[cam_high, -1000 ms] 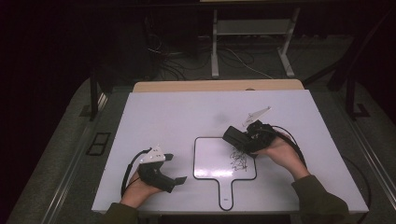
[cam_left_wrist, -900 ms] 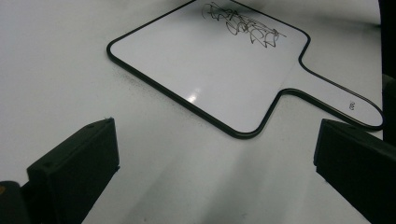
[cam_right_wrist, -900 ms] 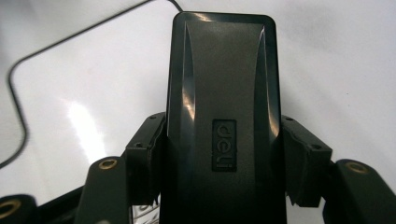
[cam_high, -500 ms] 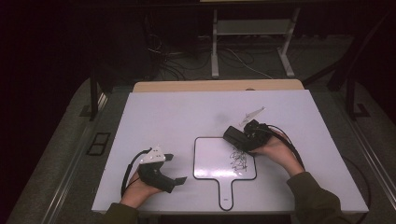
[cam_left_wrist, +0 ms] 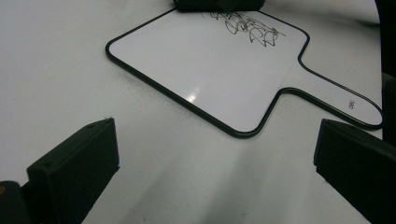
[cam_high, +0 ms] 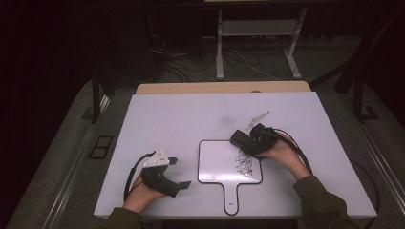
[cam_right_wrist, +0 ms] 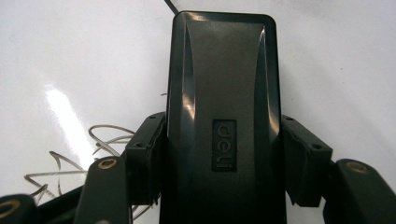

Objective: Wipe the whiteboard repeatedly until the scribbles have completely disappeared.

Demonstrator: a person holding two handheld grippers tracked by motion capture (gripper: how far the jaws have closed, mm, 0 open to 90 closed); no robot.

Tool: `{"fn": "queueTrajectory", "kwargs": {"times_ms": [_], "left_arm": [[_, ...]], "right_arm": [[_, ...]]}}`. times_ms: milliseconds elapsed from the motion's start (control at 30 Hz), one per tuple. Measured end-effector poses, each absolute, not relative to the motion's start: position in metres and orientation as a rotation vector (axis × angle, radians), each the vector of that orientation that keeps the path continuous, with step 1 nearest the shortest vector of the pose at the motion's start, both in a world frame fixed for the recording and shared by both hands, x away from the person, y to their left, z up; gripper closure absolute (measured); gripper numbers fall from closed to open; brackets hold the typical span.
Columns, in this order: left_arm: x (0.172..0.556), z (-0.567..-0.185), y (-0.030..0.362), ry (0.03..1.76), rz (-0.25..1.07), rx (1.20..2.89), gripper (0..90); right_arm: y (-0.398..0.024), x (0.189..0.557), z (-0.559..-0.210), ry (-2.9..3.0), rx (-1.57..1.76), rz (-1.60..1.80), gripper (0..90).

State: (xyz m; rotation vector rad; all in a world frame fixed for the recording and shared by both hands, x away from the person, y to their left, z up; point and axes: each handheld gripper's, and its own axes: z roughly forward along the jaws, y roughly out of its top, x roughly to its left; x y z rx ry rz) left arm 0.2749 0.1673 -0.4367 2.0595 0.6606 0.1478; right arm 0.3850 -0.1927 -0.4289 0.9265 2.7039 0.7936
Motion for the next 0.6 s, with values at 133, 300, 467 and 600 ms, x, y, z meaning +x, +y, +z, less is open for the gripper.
{"fn": "queueTrajectory", "kwargs": {"times_ms": [133,300,467,600], "left_arm": [[0.2750,-0.4366,0.1674,0.661,0.148,2.058,0.0],[0.2747,-0.4363,0.1676,0.661,0.150,2.055,0.0],[0.2747,-0.4363,0.1677,0.660,0.150,2.056,0.0],[0.2746,-0.4362,0.1677,0.658,0.150,2.057,0.0]], "right_arm": [[-0.1924,0.3851,-0.4301,2.718,0.914,0.786,37.7],[-0.1940,0.3851,-0.4287,2.716,0.926,0.803,37.8],[-0.1925,0.3837,-0.4274,2.700,0.889,0.756,38.5],[-0.1935,0.3844,-0.4269,2.688,0.918,0.745,38.6]]}}
